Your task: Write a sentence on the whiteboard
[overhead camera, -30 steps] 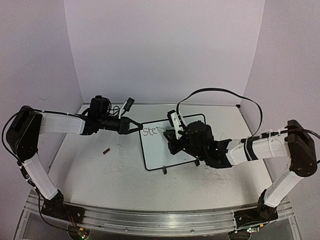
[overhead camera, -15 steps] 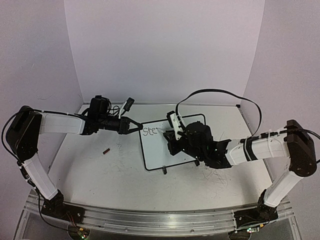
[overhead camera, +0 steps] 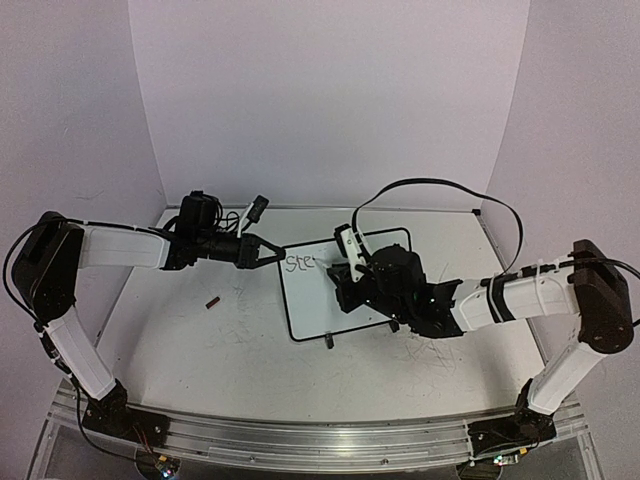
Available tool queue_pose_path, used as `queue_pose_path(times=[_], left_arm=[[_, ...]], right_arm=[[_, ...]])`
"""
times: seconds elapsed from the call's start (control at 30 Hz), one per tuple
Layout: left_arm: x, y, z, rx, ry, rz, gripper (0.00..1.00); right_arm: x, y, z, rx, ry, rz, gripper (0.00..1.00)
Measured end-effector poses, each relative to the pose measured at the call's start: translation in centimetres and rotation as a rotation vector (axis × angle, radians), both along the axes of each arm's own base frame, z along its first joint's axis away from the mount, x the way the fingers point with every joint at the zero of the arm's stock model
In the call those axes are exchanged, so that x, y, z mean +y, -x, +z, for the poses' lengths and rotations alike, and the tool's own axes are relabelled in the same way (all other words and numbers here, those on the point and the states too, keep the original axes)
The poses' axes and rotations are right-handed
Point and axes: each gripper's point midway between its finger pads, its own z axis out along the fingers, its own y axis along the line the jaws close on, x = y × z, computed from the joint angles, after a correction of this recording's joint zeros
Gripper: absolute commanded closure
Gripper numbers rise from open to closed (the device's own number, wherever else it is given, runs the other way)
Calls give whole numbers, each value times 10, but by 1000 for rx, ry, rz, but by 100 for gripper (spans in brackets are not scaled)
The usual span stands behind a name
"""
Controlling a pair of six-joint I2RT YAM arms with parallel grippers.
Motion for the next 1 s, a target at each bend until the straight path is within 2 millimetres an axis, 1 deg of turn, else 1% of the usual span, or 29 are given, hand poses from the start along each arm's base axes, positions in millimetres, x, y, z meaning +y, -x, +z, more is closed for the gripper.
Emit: queue_pose_path(times=[0.2, 0.5, 0.83, 0.93, 1.0], left_arm=[[0, 0, 0, 0, -1, 1, 100], [0, 0, 0, 0, -1, 1, 100], [0, 0, 0, -1, -1, 1, 100], [0, 0, 0, -1, 0, -1, 100], [0, 0, 0, -1, 0, -1, 100]], right_arm=[[-1, 3, -6, 15, 2, 5, 100], [-1, 4, -8, 28, -5, 7, 100], [-4, 17, -25, 65, 27, 27, 100], [-8, 20, -26, 75, 32, 32, 100], [-11, 22, -22, 75, 26, 32, 100]])
